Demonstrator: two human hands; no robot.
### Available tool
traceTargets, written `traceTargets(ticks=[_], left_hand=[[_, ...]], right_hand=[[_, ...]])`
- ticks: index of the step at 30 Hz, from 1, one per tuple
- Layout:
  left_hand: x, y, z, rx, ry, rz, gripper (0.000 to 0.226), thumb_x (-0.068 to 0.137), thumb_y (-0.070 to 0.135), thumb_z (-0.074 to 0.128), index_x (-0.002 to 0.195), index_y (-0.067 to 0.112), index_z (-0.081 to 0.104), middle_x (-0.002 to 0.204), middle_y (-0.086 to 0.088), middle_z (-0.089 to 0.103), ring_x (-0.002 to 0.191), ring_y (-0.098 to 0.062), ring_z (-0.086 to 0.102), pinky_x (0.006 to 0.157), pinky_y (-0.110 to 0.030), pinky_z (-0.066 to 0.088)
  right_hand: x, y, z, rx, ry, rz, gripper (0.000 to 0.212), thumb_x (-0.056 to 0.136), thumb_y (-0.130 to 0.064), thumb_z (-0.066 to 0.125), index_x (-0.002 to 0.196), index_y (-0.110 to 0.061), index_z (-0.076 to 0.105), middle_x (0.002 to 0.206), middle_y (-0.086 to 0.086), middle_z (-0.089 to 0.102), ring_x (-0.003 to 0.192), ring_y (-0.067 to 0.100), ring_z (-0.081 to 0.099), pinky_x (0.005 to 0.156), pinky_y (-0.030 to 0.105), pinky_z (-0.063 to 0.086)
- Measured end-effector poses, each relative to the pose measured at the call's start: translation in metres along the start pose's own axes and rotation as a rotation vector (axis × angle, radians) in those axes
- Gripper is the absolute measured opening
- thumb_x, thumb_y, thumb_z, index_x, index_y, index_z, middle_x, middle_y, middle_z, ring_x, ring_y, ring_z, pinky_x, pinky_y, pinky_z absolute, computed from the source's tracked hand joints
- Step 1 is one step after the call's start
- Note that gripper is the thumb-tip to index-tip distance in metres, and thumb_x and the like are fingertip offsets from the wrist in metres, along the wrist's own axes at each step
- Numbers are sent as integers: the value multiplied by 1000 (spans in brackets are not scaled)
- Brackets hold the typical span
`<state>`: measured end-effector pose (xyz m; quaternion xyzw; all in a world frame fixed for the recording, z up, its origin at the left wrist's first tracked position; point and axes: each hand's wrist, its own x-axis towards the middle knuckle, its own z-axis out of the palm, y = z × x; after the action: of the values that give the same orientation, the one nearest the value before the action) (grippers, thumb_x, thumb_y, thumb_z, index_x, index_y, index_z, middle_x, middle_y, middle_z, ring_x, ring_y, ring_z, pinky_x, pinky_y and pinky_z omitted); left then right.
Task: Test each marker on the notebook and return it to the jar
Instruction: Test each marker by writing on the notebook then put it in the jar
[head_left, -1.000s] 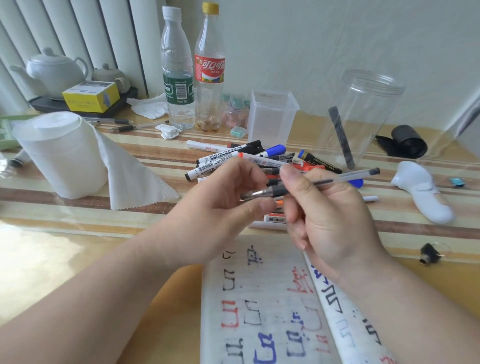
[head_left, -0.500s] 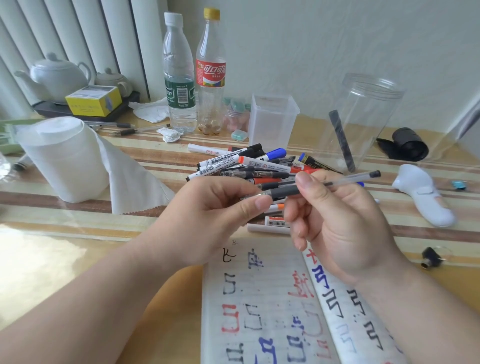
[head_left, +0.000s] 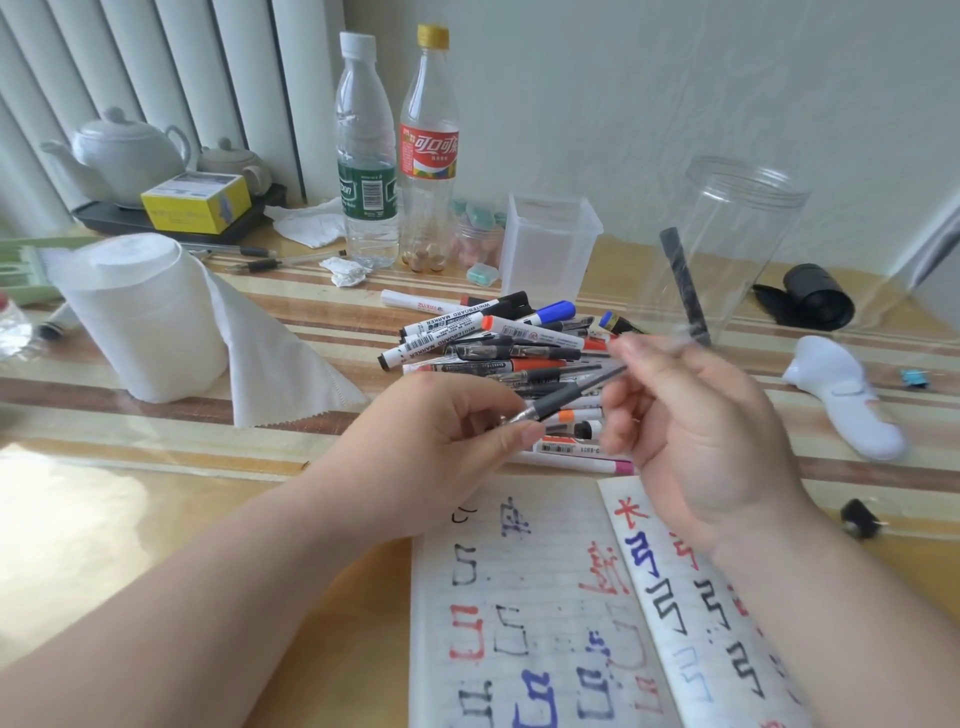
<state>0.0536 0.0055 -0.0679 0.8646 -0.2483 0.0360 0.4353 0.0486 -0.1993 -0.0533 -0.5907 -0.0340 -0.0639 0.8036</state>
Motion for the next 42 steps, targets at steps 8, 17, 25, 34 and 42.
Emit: traceTargets(ticks=[8,17,25,34,42], left_hand=[[2,-2,3,209,-126,-150,15,89,56,70,98,48,62,78,28,64,70,2,60,57,-23,46],[4,6,3,118,-17,-223,28,95,41,68,116,42,49,78,18,72,53,0,68,50,-25,58],[-1,14,13,278,-120,-48,6,97,43,62,102,40,64,92,21,65,80,-2,62,73,-28,56],[5,6,2,134,-66,-158,10,98,32,62,94,40,59,82,18,67,54,0,68,39,-12,42],[4,1,-1,127,-59,-221,26,96,12,47,91,35,57,82,1,75,51,-3,70,59,-33,63]], right_hand=[[-3,-1,-4,-140,9,-204,20,90,-18,72,71,-16,65,67,11,62,51,21,52,41,29,46],[-20,-38,0,-354,139,-563,10,94,-19,68,84,-19,67,72,10,71,55,23,65,44,27,51],[17,-67,24,-524,212,-602,12,93,-16,69,84,-23,66,76,4,74,65,20,74,46,26,55],[128,-57,44,-631,388,-394,6,96,-9,63,91,-11,63,76,5,72,58,13,70,56,39,64],[109,-35,33,-761,295,-219,11,94,-5,63,103,-11,67,76,6,74,55,13,72,49,28,58]])
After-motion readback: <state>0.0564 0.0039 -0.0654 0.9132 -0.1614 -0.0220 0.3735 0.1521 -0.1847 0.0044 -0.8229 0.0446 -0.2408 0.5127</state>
